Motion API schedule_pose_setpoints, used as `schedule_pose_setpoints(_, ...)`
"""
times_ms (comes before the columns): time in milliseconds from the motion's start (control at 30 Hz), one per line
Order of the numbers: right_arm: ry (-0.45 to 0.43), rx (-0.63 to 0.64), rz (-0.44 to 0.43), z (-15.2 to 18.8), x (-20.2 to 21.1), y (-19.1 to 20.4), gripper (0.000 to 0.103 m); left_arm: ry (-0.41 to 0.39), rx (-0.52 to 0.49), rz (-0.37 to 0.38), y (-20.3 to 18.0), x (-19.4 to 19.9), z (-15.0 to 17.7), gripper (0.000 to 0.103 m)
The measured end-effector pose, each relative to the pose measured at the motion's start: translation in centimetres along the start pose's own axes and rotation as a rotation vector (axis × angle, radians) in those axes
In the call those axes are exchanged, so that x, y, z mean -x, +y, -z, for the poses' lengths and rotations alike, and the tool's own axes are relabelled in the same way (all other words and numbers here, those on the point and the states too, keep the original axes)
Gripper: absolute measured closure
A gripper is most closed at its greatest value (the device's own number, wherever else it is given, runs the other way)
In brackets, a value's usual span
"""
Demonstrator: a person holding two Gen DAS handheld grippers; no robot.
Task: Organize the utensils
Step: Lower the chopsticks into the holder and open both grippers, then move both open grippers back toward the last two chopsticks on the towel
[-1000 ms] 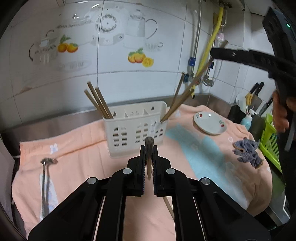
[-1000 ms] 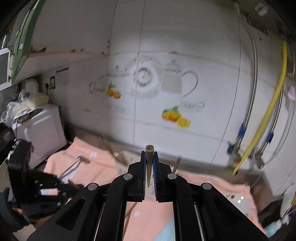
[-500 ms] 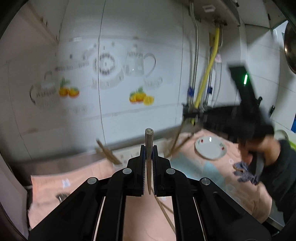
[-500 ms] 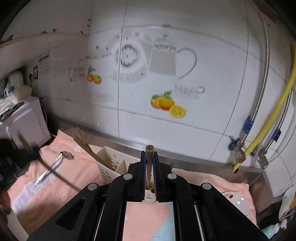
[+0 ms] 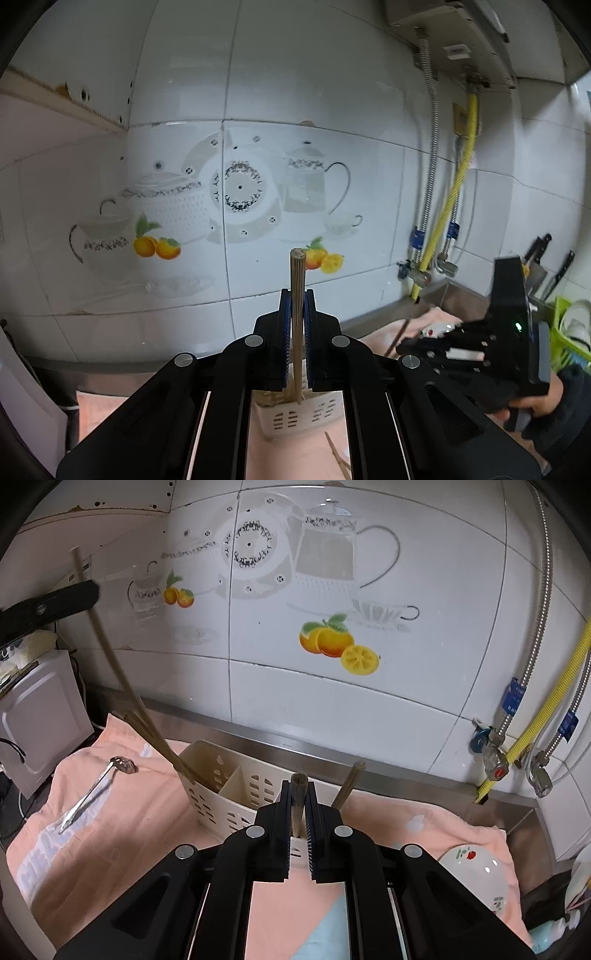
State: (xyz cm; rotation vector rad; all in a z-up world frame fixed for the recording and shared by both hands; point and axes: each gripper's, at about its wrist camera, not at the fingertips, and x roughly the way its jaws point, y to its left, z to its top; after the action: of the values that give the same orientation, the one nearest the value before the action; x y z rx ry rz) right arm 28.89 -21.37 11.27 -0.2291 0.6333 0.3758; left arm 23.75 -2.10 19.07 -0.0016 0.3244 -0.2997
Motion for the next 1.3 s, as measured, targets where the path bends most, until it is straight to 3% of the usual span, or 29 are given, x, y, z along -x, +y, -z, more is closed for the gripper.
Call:
schedule_pose_setpoints(267,-0.009,0.005,0.003,0.2,0.3,0.0,0.096,0.034,0.071,-0.024,1.8,-3.1,0.9,0.098)
schedule_pose_setpoints(533,-0.012,0.008,0.004,0.4,0.4,0.0,0.093,0.069,0.063,-0.037,1.9,-4.3,1.4,0.098)
schedule_pose_setpoints(600,-0.017,0.007,0.001,0.6,0.6,0.0,0.085,0.090,0.058,-0.029,1.9,-4.9,1.7,0.098)
schedule_pose_setpoints(733,-0.034,0.005,0.000,1.1,1.4,0.0,0.079,0.136,0.057,-0.017,1.9,-6.2,2.6,0.097)
schedule_pose_setpoints(867,-0.056,0.001,-0.002,2.1,2.6,0.2,0.063,0.177,0.059,-0.014,1.9,-7.3,3.6,0.097)
schedule_pose_setpoints(1067,-0.078,-0.001,-0.008,4.1,4.1,0.9,0.045,0.197,0.053,-0.010,1.7,-7.7,4.6,0.094)
schedule_pose_setpoints(1200,-0.084,-0.014,-0.027,5.6,4.8,1.4,0.035,0.186,0.044,-0.015,1.4,-7.0,4.8,0.070)
schedule_pose_setpoints(1300,-0.080,-0.019,-0.038,7.0,5.1,2.0,0.030,0.180,0.040,-0.010,1.1,-6.2,4.9,0.068)
